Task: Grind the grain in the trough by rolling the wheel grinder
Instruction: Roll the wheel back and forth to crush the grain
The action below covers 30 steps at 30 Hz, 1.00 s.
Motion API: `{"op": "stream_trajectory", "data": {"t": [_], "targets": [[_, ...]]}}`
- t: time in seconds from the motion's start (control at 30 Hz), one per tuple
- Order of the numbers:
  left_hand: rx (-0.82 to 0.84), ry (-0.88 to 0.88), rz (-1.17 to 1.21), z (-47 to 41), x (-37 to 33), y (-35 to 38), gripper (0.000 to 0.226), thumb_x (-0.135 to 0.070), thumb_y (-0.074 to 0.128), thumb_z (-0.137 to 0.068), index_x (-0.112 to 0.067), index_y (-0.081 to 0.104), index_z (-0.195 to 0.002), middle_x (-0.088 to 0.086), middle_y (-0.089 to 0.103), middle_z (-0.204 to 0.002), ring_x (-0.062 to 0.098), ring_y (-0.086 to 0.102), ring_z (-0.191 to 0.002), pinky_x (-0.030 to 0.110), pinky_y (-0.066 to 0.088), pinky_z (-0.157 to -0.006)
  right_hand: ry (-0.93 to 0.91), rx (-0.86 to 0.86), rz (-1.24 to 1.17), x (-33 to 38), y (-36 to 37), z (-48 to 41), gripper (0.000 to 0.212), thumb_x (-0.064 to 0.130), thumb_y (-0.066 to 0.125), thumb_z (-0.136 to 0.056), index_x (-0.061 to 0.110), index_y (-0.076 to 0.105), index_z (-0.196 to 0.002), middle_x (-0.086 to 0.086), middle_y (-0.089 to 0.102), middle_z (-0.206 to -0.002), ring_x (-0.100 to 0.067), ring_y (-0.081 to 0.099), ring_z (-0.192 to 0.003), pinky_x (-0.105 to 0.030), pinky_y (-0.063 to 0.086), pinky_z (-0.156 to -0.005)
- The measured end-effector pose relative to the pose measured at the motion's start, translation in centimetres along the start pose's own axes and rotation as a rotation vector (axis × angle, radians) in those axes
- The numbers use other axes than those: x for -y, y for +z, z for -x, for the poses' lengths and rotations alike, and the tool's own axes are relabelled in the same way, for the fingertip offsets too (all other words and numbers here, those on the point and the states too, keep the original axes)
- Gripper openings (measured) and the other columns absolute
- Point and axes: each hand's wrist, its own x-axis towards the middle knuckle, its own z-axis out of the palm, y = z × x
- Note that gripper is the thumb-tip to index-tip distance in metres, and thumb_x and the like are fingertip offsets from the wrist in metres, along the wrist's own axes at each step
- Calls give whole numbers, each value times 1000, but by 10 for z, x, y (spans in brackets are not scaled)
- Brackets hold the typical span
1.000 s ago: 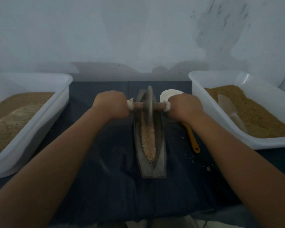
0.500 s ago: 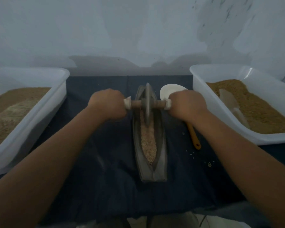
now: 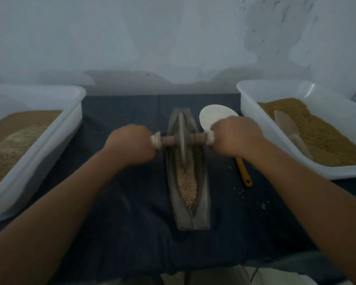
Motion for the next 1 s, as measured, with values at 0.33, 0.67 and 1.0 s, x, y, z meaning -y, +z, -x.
{"op": "stream_trajectory", "data": {"t": [0.33,0.67,1.0], "targets": [[19,180,-31,43,8,2,24,-49,53,-69,-26,55,-63,-10,56,-58,9,54,-53,25,37,-48,-64,500,-194,-2,-24,47,23,48,59,-72,26,64,-65,9,66,-57,-4,60,-48,-24,40,-45],[-40,-22,-52,-30,-9,-20,26,-45,61,-82,-22,56,-73,-2,60,-78,26,60,-72,36,51,-69,113,45,-22,3,4,-28,25,50,54,-90,29,65,-81,8,60,-80,-18,58,-75,-38,51,-71],[75,151,-39,36,-1,-8,28,-51,49,-69,-24,57,-66,-10,58,-63,12,56,-58,26,41,-52,-38,268,-117,-3,-4,54,31,56,59,-81,31,60,-63,7,63,-57,-5,59,-52,-26,38,-45]]}}
